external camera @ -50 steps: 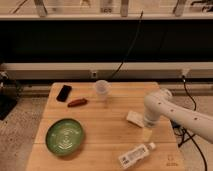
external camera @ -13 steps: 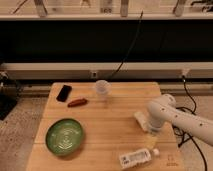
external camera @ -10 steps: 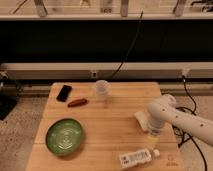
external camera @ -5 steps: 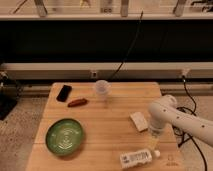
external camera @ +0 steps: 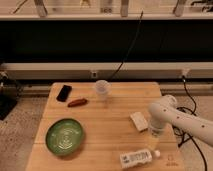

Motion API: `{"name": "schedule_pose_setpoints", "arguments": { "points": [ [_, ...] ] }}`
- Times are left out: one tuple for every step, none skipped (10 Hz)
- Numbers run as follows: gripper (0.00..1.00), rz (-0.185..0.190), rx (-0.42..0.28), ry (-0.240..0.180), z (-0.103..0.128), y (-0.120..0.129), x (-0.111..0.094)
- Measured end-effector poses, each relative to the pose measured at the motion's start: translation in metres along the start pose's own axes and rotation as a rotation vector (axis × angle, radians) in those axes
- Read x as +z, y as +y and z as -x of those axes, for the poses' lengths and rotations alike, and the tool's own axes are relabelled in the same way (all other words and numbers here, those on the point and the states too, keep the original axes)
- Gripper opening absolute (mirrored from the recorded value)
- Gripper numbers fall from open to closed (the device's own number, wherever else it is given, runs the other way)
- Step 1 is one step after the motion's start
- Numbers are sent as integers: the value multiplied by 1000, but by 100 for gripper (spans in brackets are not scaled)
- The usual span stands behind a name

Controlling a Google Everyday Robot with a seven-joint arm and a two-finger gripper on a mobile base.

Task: Place the white sponge in the ceramic bowl

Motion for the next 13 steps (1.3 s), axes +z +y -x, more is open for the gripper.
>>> {"name": "schedule_pose_setpoints", "arguments": {
  "points": [
    [80, 0, 0, -1, 0, -1, 0],
    [80, 0, -1, -2, -1, -1, 0],
    [80, -1, -1, -2, -1, -2, 0],
    [80, -1, 0, -2, -1, -2, 0],
    [80, -1, 0, -2, -1, -2, 0],
    [80, -1, 1, -2, -1, -2, 0],
    [80, -2, 0, -3, -1, -2, -1],
    [80, -2, 1, -3, -1, -2, -1],
    [80, -2, 1, -3, -2, -3, -1],
    [80, -2, 1, -3, -2, -3, -1],
    [80, -2, 1, -3, -2, -3, -1],
    [80, -2, 1, -3, -2, -3, -1],
    [80, -2, 1, -3, -2, -3, -1]
  ]
}}
